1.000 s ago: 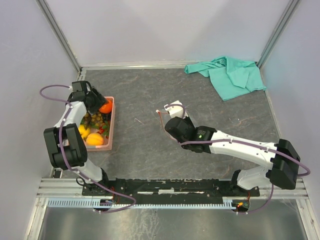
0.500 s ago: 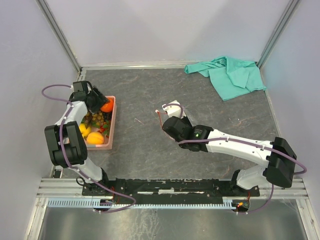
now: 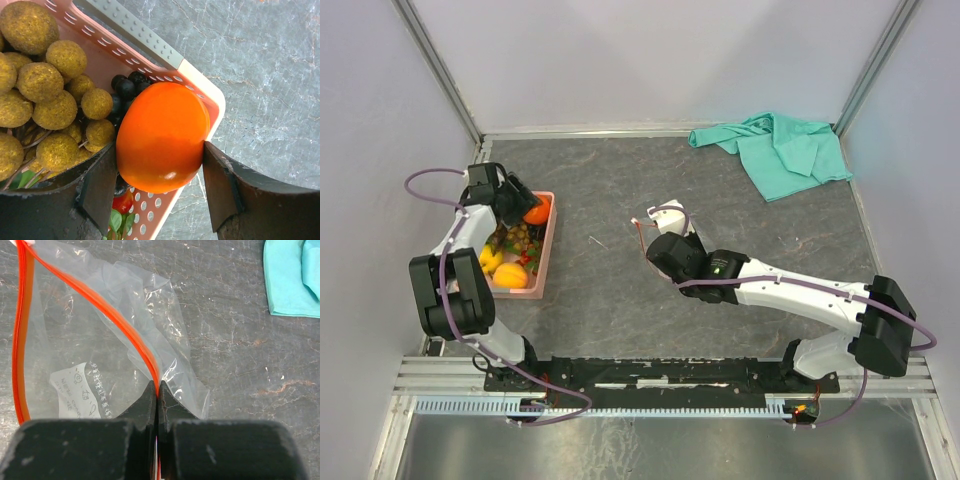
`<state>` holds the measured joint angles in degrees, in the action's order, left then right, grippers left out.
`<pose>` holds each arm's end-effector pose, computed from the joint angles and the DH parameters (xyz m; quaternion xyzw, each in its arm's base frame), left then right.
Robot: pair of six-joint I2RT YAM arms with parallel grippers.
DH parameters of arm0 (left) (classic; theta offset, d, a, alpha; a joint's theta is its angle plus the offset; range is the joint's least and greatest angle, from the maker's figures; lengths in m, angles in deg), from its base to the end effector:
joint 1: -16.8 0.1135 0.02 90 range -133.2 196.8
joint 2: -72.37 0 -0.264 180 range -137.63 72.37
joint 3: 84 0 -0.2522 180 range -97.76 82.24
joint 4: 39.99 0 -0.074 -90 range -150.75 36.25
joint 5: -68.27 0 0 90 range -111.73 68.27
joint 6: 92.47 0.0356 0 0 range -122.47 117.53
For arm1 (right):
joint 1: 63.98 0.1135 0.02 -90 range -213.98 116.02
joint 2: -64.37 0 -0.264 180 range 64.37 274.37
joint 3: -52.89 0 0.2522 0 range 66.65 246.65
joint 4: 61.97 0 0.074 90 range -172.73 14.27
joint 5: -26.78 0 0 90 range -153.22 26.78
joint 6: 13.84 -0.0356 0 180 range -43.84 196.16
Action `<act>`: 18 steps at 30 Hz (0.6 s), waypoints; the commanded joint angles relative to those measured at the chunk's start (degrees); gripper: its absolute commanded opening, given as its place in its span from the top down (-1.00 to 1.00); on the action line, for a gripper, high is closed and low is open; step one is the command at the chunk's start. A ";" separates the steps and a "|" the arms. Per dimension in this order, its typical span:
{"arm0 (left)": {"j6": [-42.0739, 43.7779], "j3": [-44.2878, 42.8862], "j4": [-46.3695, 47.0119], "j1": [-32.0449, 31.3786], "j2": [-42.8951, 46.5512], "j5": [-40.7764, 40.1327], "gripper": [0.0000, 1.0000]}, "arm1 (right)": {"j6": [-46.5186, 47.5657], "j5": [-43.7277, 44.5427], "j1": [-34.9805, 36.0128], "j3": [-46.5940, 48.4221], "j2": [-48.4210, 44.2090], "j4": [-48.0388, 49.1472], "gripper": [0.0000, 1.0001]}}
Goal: Place the food in the zip-top bag and seal the zipper
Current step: Pick up the fake fruit from the bin.
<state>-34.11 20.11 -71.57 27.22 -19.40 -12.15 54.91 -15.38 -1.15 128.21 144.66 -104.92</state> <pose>0.3399 0.0565 0.2280 -0.3050 0.8776 -0.1430 0.3410 0.1570 0.2480 0.2792 -0.1667 0.8493 -0.0613 0.4971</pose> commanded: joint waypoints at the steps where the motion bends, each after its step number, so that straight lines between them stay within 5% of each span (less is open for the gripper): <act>1: 1.20 0.18 0.31 -0.37 4.00 0.26 0.55 | -1.29 0.51 -0.24 1.68 -1.92 0.27 0.97; 18: 1.66 -0.80 -8.02 -3.87 17.71 2.83 0.87 | -1.32 3.49 -0.23 2.10 -1.84 2.51 0.97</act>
<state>-34.09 20.37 -77.47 25.88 -7.27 -11.93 54.38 -14.58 -1.15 128.21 144.66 -105.03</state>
